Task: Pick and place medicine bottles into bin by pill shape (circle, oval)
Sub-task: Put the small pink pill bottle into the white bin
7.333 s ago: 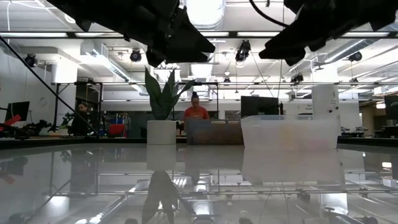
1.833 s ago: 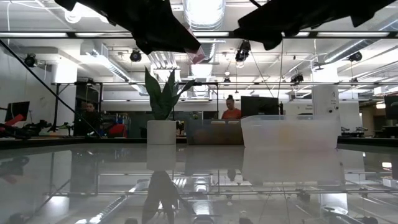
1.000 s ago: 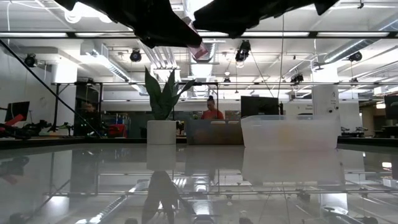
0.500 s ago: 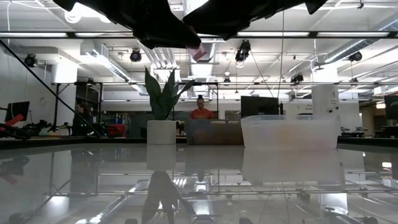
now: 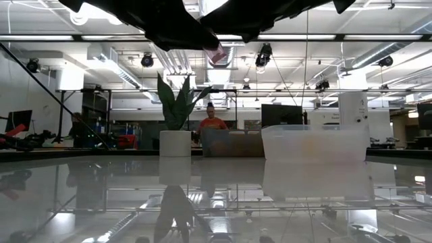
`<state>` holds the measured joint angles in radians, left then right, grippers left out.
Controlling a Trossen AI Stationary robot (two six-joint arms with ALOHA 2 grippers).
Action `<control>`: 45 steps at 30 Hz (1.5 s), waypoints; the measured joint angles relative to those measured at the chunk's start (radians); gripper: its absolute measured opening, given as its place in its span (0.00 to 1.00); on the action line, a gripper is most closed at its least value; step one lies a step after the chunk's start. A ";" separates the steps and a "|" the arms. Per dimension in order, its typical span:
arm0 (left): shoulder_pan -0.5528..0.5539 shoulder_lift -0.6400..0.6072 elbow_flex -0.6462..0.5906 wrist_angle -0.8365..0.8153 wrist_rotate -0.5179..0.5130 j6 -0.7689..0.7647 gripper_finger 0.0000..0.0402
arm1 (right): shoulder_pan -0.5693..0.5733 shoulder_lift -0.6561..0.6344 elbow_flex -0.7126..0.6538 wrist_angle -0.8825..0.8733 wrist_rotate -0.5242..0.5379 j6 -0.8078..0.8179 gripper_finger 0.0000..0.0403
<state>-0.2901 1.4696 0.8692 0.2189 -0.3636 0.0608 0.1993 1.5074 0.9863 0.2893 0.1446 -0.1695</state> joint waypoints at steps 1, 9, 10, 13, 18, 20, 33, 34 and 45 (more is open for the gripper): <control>0.000 0.000 0.000 0.001 -0.006 0.000 0.19 | 0.000 0.000 0.000 0.000 0.001 0.003 0.21; 0.000 0.000 -0.002 0.005 -0.009 -0.001 0.19 | -0.001 0.000 0.000 -0.001 0.004 0.018 0.21; 0.000 0.000 -0.002 0.004 -0.009 -0.001 0.19 | -0.001 0.000 0.000 -0.001 0.004 0.020 0.22; 0.000 0.000 -0.003 0.005 -0.009 -0.001 0.19 | -0.001 -0.003 0.000 -0.010 0.004 0.024 0.26; 0.000 -0.002 -0.003 0.004 -0.009 -0.001 0.19 | -0.001 -0.026 0.000 -0.063 0.004 0.027 0.35; 0.000 -0.004 -0.003 0.001 -0.009 -0.001 0.19 | -0.001 -0.039 0.000 -0.085 0.005 0.030 0.39; -0.001 -0.015 -0.002 0.017 -0.004 -0.048 0.19 | -0.002 -0.070 -0.002 -0.268 0.005 0.107 0.52; -0.001 -0.015 -0.002 0.018 -0.004 -0.048 0.19 | -0.002 -0.065 -0.002 -0.259 0.005 0.108 0.52; 0.000 -0.015 -0.002 0.024 -0.009 -0.050 0.19 | -0.002 -0.036 -0.002 -0.172 -0.014 0.107 0.47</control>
<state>-0.2905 1.4544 0.8673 0.2427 -0.3721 0.0109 0.1977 1.4710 0.9844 0.1174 0.1305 -0.0622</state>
